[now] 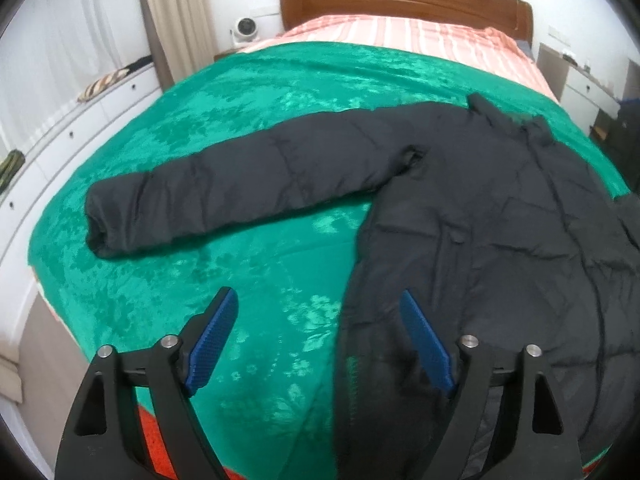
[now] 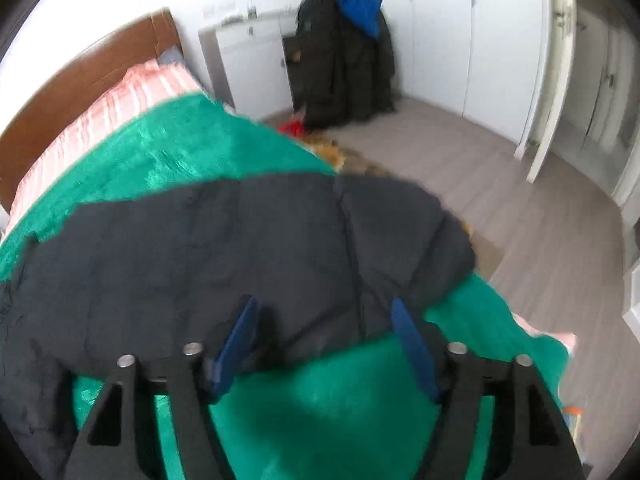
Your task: Fold large clothes
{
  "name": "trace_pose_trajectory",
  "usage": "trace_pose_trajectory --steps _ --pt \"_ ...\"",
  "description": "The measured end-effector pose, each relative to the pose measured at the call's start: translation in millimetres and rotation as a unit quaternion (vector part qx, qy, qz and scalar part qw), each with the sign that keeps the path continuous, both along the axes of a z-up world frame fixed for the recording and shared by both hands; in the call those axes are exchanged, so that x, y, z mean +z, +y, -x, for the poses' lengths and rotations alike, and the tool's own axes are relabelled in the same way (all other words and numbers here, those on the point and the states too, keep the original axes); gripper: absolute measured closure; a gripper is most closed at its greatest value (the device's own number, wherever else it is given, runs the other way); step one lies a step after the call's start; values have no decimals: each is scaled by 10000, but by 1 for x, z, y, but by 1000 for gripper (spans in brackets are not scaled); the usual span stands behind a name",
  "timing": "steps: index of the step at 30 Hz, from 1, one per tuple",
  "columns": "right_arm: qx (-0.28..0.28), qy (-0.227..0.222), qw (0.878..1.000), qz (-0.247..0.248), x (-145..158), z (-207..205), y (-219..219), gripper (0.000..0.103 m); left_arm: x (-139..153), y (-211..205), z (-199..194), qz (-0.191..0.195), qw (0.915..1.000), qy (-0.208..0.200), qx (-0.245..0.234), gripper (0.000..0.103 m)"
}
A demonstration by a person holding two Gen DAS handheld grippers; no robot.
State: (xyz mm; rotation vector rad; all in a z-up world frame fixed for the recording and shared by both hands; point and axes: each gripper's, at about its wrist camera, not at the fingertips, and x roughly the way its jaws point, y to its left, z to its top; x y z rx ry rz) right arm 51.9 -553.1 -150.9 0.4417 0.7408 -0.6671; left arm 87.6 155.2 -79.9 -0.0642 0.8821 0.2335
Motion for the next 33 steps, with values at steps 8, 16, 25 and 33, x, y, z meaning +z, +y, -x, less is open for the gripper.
trace_pose_trajectory --steps 8,16,25,33 --pt "486 -1167 9916 287 -3 59 135 19 5 -24 -9 530 9972 -422 -312 12" --pt "1093 -911 9887 473 -18 46 169 17 -5 -43 -20 155 9970 -647 -400 9" --pt "1054 -853 9905 243 -27 46 159 17 -62 -30 -24 336 9988 -310 -165 1" --pt "1117 -786 9901 314 -29 42 163 17 -69 -19 -23 821 9962 -293 -93 1"
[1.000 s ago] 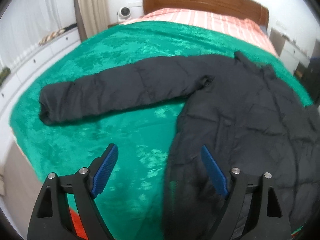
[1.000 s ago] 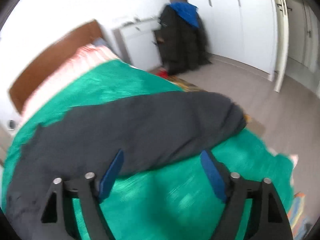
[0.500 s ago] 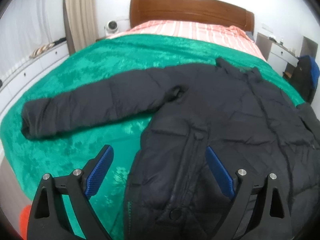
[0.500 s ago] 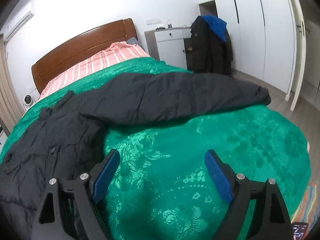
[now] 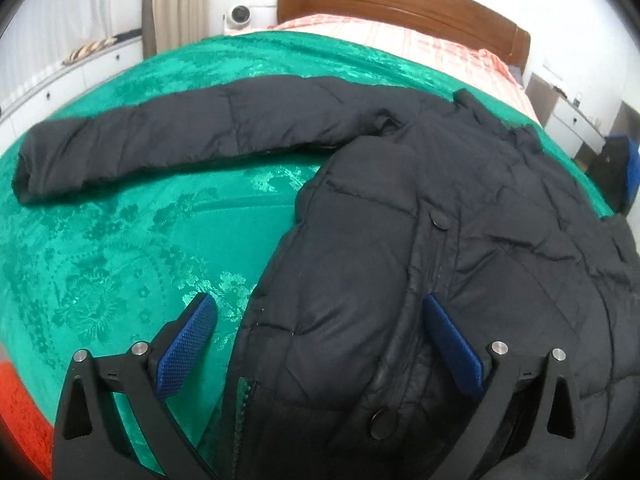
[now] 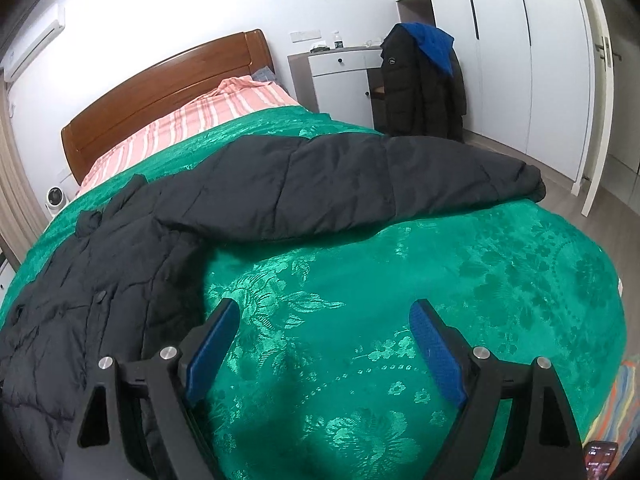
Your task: Fold large clothes
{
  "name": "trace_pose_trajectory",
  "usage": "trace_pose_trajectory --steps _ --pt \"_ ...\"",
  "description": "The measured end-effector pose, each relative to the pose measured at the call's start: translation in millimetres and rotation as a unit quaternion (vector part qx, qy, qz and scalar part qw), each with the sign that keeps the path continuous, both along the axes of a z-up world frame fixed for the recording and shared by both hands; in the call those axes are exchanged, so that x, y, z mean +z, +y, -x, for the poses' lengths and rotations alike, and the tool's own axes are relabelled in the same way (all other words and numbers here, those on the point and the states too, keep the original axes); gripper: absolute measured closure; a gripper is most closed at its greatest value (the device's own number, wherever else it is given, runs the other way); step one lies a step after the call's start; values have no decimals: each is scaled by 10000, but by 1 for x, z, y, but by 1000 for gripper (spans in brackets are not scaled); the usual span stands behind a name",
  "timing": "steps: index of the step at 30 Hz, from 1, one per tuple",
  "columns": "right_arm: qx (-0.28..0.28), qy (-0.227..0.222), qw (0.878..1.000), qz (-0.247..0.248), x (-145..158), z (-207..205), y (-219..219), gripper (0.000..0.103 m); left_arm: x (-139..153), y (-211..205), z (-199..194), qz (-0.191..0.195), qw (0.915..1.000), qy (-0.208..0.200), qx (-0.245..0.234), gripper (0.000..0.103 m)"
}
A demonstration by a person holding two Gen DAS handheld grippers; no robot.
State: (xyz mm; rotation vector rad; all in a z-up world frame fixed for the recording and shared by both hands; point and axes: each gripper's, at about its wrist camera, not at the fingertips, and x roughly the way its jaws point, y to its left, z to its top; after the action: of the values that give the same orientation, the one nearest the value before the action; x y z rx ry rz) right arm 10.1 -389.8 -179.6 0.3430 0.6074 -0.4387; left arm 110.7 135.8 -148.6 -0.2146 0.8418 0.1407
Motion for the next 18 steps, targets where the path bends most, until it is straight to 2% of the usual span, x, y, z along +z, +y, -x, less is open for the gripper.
trace_pose_trajectory --steps 11,18 --pt "9 8 10000 -13 -2 -1 -1 17 16 -11 -1 -381 9985 298 -252 1" --pt "13 9 10000 -5 -3 -2 0 17 54 -23 16 -560 9969 -257 -486 1"
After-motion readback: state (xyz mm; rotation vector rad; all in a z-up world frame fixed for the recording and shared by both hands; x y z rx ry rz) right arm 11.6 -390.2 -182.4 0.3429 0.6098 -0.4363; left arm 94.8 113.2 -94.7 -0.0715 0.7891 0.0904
